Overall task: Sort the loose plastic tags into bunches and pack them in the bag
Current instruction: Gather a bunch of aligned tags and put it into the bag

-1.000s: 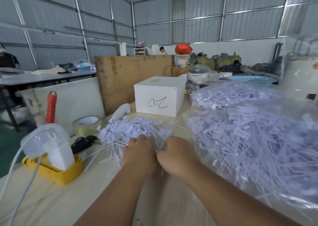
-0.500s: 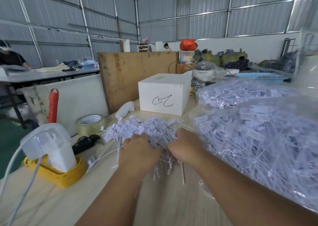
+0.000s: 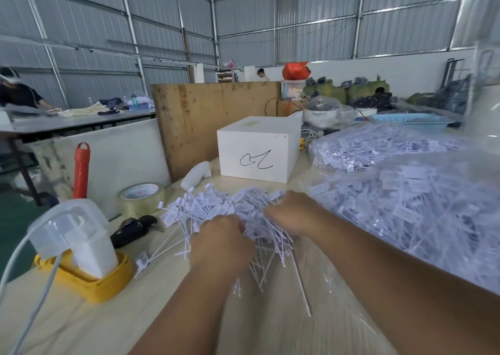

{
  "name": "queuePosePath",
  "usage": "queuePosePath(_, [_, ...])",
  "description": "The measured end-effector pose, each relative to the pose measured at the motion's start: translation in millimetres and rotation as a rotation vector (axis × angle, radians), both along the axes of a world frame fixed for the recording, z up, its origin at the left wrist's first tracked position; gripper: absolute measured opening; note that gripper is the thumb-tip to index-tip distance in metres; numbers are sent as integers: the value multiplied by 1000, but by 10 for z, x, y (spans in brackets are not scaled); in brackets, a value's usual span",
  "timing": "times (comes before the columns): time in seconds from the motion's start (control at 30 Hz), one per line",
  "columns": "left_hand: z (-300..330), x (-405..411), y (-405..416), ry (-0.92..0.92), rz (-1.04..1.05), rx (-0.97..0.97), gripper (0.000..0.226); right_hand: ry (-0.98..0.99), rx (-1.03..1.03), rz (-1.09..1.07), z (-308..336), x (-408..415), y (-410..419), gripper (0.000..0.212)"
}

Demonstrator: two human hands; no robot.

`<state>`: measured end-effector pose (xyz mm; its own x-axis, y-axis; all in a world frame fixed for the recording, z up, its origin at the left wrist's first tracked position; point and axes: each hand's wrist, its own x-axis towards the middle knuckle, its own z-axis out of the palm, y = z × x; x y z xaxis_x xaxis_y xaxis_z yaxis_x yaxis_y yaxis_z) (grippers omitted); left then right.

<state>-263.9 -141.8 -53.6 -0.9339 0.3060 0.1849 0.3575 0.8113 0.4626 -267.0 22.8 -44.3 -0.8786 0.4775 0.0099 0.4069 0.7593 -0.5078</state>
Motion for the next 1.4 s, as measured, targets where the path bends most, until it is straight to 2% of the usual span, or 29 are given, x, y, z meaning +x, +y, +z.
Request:
queuePosePath(0.1, [-5,1,4,-12,3,22,18,-146,-66,-9,-85,-52,24,87])
queuePosePath(0.17, [-16,-6,7,-27,7,58,17,-208,13,18,-160,-63,-13,96])
queuePosePath(0.27, [-31,-8,23,-3,1,70,13,-136,107,19,-228,-59,-104,80])
queuePosePath(0.4, [-32,-10,36,7,-6,98,16,21,88,70,-211,-61,-125,28])
queuePosePath(0.47, [-22,-15,24,3,-4,128,17,21,68,84,-175,-47,-108,21])
queuePosePath(0.6, [-10,-30,-3,5,14,189,18,16,5,76,-75,-48,-55,38])
queuePosePath(0.73, [-26,-18,-4,21,11,153,17,10,119,-19,-2,-121,103,59])
queuePosePath(0.9, [-33,-39,4,67,26,130,10,-187,92,-43,-152,-194,216,83])
queuePosePath(1.1, [-46,-10,50,50,-17,98,22,-134,149,41,-254,-231,138,66])
queuePosePath(1.17, [-48,-2,49,50,-26,90,22,-130,169,28,-210,-242,155,72])
queuePosePath(1.3, [-51,9,47,44,-39,50,22,-247,150,-52,-174,-262,214,90])
queuePosePath(1.4, [-56,-1,51,34,-44,44,21,-229,191,-50,-222,-247,185,89])
